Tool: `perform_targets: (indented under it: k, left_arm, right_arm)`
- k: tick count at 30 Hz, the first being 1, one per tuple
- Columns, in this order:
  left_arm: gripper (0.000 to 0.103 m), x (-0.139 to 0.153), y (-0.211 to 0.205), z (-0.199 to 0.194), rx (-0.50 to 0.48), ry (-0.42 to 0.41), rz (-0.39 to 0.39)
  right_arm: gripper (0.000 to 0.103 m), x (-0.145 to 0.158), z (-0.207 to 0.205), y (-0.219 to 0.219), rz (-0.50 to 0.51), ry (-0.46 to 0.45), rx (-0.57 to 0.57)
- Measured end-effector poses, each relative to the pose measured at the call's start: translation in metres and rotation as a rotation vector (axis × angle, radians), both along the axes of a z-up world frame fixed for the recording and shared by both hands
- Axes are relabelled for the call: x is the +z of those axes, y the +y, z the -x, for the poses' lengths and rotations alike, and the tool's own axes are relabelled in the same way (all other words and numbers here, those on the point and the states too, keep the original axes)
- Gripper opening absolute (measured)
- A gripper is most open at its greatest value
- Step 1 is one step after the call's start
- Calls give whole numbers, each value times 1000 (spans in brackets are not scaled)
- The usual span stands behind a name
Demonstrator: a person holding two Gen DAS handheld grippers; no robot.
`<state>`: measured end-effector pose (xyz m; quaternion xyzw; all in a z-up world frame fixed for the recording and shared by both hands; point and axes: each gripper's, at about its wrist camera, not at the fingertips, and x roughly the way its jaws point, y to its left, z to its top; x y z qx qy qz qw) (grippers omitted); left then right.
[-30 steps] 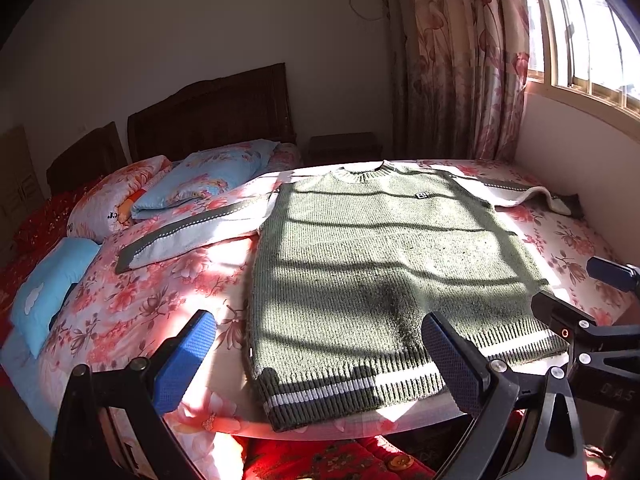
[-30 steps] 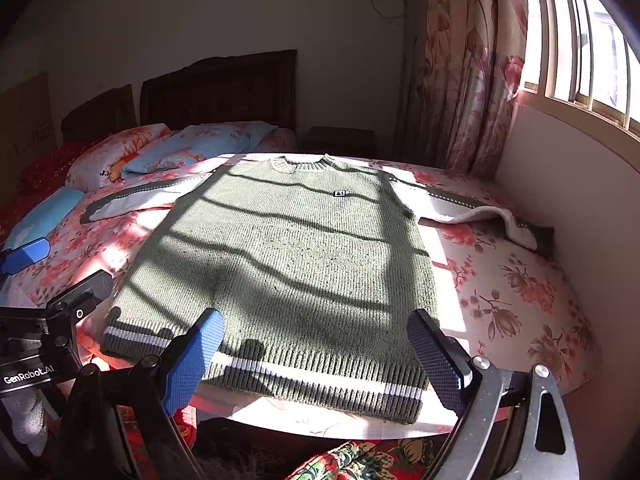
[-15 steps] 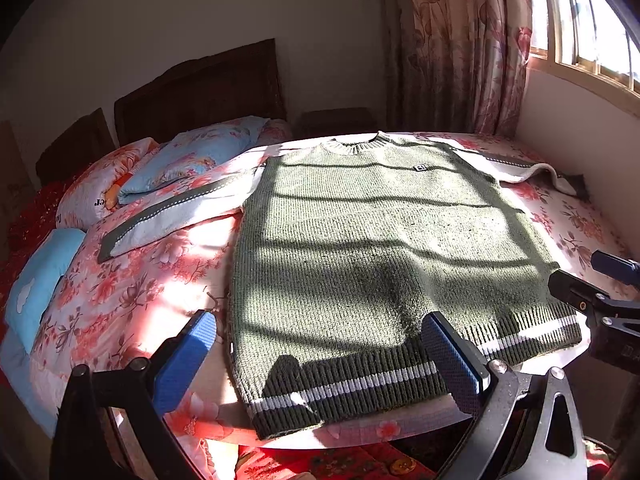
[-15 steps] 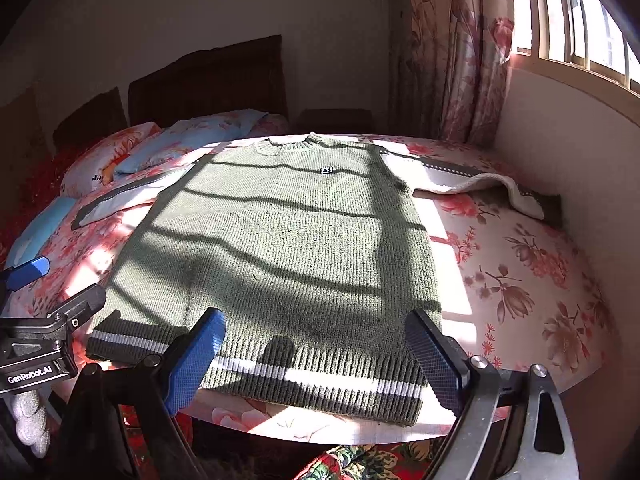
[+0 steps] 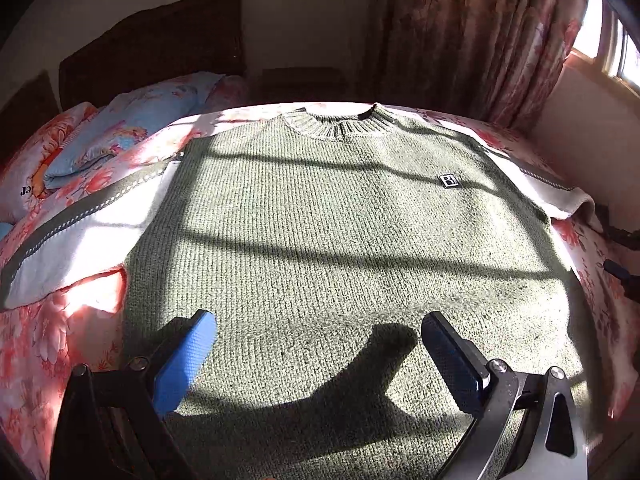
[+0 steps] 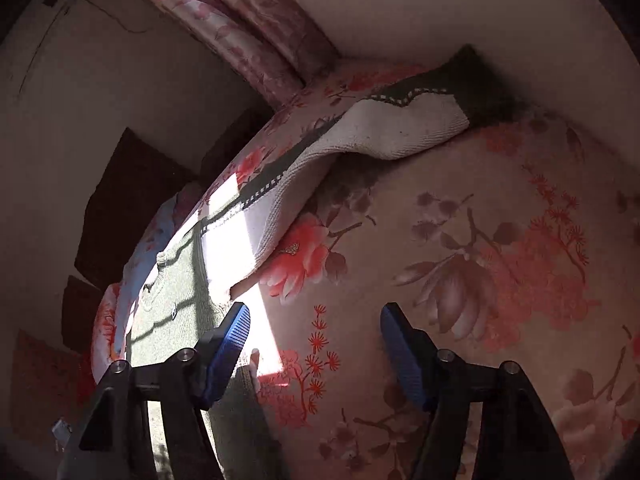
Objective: Fold small clothes
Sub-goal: 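Grasp the sleeve cuff with the right gripper and lift it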
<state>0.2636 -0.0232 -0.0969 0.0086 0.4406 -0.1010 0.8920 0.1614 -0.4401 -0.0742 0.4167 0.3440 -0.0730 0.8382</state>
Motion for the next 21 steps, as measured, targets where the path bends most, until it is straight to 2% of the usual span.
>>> perform_targets:
  k: [5, 7, 8, 9, 11, 12, 13, 15, 16, 18, 21]
  left_arm:
    - [103, -11, 2, -18, 16, 24, 59]
    - [103, -18, 6, -18, 14, 51, 77]
    - [103, -18, 8, -15, 10, 31, 76]
    - [103, -19, 9, -15, 2, 29, 80]
    - [103, -19, 9, -12, -18, 22, 79]
    - [103, -19, 8, -11, -29, 19, 68]
    - [103, -20, 6, -11, -36, 19, 52]
    - [103, -22, 0, -12, -43, 25, 8]
    - [103, -23, -3, -14, -46, 28, -18]
    - [103, -24, -6, -16, -52, 32, -41]
    - [103, -22, 2, -17, -53, 35, 9]
  right_arm:
    - [68, -6, -42, -34, -148, -95, -113]
    - [67, -6, -57, -47, -168, -122, -169]
    - [66, -5, -62, -52, -159, -118, -202]
    - [60, -5, -67, -57, -150, -109, -233]
    - [36, -6, -73, -67, -143, -84, -298]
    - [15, -4, -74, -68, -123, -71, -331]
    - [10, 5, -76, -65, -53, -84, -354]
    - [8, 38, -89, -38, 203, -132, -295]
    - [8, 55, -100, -16, 347, -145, -224]
    - [8, 80, -117, 43, 572, -193, -52]
    - [8, 87, -134, 143, 875, -231, 246]
